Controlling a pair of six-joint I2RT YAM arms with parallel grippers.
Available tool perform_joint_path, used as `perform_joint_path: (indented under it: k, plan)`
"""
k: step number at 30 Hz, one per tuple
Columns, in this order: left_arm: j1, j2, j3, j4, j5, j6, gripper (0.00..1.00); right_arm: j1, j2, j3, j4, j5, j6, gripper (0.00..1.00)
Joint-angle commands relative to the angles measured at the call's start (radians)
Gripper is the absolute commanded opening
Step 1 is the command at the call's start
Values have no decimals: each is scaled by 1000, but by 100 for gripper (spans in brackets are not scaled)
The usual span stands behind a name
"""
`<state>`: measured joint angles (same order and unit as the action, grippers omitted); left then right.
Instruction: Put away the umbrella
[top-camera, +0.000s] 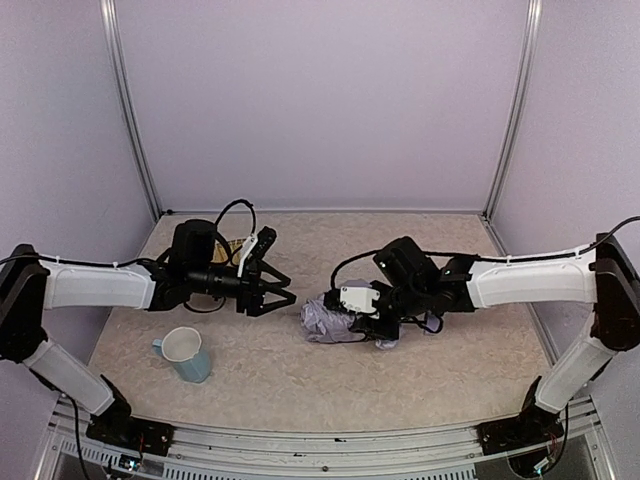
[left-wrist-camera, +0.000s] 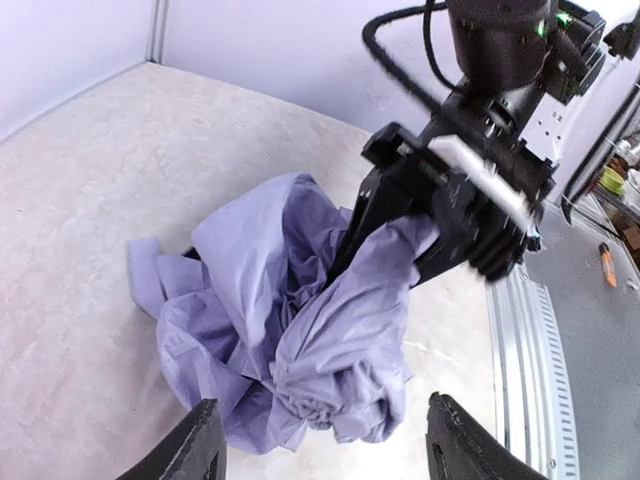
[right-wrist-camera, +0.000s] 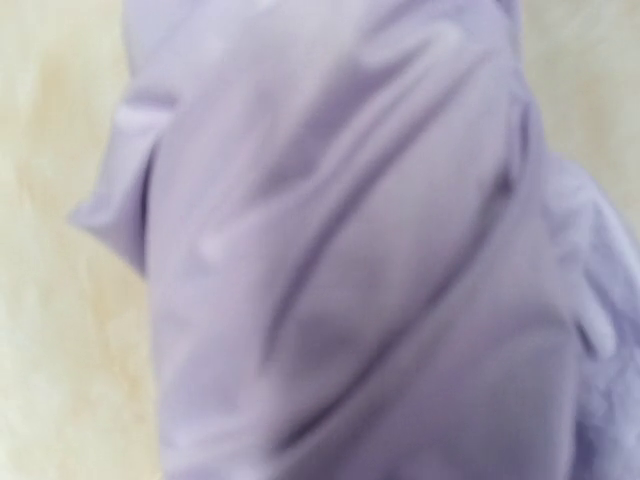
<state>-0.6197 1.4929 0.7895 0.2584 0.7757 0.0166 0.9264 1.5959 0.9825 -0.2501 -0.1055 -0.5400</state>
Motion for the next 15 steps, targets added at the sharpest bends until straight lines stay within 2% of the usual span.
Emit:
perform_joint_path:
  k: [1,5,8,12,15]
  plan:
    - [-16,-58,-115,237,-148,-70,66,-95,-118,124,-43,-278,113,0]
    - [-35,-117,-220,411,-170,-93,65,-192,-203,166,-21,-469,194,0]
    - [-96,-123,-271,519,-174,-77,68,-214,-246,177,20,-547,241,0]
    - [-219,-66,-262,564,-251,-12,73,-218,-264,209,47,-622,289,0]
    - [-243,-13,-234,578,-299,2,74,-218,-271,242,27,-663,287,0]
